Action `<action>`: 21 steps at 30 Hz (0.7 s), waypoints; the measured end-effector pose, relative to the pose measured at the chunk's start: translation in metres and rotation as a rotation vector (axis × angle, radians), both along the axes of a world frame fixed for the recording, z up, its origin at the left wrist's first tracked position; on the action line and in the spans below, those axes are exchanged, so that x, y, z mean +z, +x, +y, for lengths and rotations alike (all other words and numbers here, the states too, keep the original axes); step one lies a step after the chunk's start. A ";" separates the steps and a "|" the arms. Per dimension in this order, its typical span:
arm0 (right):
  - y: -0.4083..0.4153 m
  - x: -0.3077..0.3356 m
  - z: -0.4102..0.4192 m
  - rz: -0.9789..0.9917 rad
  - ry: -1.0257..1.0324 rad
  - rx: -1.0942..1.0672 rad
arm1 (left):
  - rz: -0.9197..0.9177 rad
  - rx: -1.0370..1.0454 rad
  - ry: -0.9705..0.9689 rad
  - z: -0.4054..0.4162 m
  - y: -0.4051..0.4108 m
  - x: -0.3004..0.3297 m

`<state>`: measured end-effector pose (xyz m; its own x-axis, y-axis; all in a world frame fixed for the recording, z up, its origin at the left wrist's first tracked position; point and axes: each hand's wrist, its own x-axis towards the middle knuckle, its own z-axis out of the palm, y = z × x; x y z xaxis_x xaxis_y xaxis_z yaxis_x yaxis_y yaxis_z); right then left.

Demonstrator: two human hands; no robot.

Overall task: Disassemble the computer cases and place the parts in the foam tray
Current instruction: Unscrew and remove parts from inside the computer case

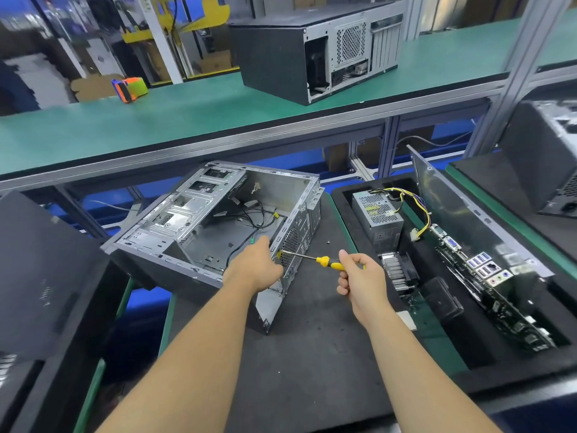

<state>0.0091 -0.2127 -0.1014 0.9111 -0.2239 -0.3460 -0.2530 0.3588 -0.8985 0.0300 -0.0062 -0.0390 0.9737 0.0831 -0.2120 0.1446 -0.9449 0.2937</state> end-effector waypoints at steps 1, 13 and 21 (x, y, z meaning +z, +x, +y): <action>0.000 -0.001 0.000 0.000 0.007 0.000 | 0.000 0.001 -0.001 0.000 0.000 0.000; -0.003 -0.005 0.000 0.001 0.023 -0.012 | -0.002 0.000 -0.013 -0.001 -0.002 0.003; -0.005 -0.007 0.004 -0.005 0.018 0.000 | -0.006 0.007 -0.018 -0.001 -0.004 0.004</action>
<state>0.0041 -0.2089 -0.1083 0.9129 -0.2175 -0.3454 -0.2488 0.3745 -0.8932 0.0261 -0.0077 -0.0351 0.9743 0.0859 -0.2082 0.1493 -0.9384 0.3117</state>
